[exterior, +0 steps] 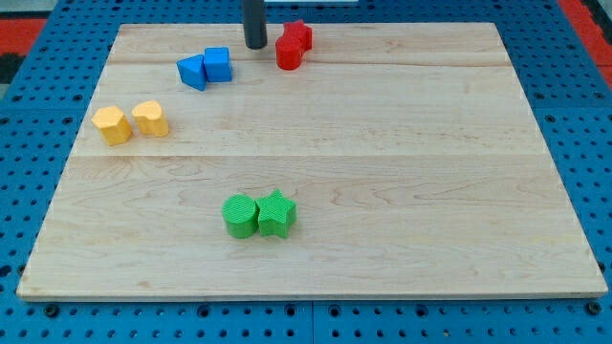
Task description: Move the blue blocks to the bottom left corner of the board
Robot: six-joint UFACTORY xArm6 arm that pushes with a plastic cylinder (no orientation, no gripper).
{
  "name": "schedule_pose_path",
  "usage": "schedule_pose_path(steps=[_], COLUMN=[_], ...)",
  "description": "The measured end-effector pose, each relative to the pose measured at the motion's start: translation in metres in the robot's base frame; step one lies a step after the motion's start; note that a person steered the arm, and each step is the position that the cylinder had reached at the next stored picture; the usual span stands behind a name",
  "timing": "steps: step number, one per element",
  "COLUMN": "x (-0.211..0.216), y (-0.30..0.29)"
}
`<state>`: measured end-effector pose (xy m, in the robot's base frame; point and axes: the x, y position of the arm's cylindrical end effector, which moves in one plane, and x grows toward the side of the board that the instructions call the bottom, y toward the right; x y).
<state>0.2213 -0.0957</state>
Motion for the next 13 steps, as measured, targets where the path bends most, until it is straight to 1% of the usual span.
schedule_pose_path(steps=[1, 2, 3, 4, 5, 6, 7, 8, 9, 10, 11, 12, 13], x=[0.034, 0.078, 0.080, 0.052, 0.059, 0.099, 0.099, 0.087, 0.048, 0.062, 0.076, 0.116, 0.136], y=[-0.050, -0.031, -0.033, -0.086, -0.134, -0.105, -0.051, -0.011, -0.010, 0.052, 0.014, -0.035, -0.065])
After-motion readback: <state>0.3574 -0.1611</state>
